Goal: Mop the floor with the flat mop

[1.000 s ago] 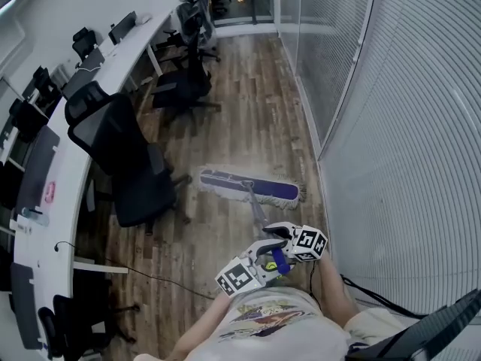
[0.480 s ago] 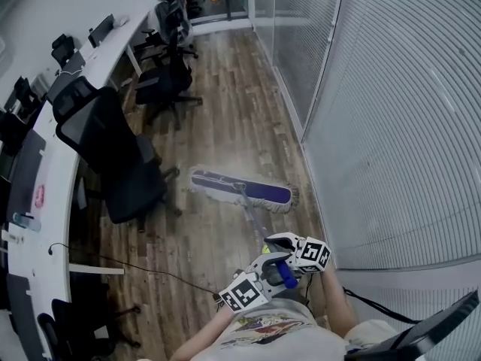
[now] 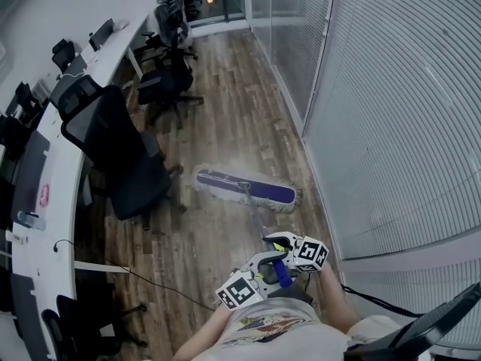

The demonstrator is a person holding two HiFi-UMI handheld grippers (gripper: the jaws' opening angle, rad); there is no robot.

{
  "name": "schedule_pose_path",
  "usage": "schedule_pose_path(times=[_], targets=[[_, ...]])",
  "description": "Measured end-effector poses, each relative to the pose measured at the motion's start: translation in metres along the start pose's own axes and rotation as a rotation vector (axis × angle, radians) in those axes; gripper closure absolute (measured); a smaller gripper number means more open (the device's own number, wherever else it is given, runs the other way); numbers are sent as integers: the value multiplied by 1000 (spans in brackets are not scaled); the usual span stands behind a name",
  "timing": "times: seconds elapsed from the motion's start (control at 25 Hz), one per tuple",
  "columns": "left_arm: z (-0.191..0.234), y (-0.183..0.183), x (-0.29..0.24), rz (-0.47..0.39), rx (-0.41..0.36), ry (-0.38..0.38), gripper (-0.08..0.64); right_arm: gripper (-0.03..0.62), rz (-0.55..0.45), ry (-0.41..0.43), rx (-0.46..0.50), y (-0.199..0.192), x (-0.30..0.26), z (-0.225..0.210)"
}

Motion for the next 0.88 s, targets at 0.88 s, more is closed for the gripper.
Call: schedule_pose_path(times=[0.88], targets=[[33,-30,-21,-37,-80,-43,316,328,67,11,55,-22,-4,-44]])
Point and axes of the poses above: the fingertips, and each gripper's own axes: x backward along the fingers, z to its left, y out of its top, the point moved 1 cm from there along x, backward along the fingers, and after that the axes turned 6 degrees about y, right-handed, at the moved point
